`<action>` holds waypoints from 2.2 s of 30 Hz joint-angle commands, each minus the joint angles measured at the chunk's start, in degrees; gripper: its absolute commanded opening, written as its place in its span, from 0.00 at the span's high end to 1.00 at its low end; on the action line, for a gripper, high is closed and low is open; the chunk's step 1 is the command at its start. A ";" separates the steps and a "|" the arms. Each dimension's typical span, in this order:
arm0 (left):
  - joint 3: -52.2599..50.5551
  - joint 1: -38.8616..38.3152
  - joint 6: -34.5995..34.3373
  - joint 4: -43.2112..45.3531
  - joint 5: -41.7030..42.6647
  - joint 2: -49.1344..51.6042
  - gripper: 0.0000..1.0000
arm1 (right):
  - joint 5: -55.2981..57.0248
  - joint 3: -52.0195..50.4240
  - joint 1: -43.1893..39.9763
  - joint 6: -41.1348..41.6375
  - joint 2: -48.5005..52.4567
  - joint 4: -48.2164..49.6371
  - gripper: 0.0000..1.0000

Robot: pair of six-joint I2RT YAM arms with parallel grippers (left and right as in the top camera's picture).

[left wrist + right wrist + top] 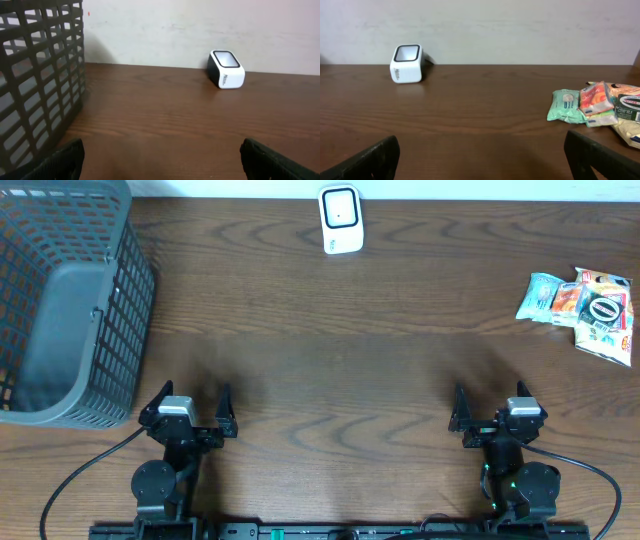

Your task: Scan the item barcode

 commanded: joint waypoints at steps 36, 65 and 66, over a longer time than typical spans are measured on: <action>-0.76 -0.20 1.27 -2.25 1.29 -0.37 0.02 | -0.04 -0.15 -0.31 -0.02 -0.35 -0.17 0.01; -0.76 -0.20 1.27 -2.25 1.29 -0.35 0.02 | -0.04 -0.15 -0.31 -0.02 -0.35 -0.17 0.01; -0.76 -0.20 1.27 -2.25 1.29 -0.37 0.03 | -0.04 -0.15 -0.31 -0.02 -0.35 -0.17 0.01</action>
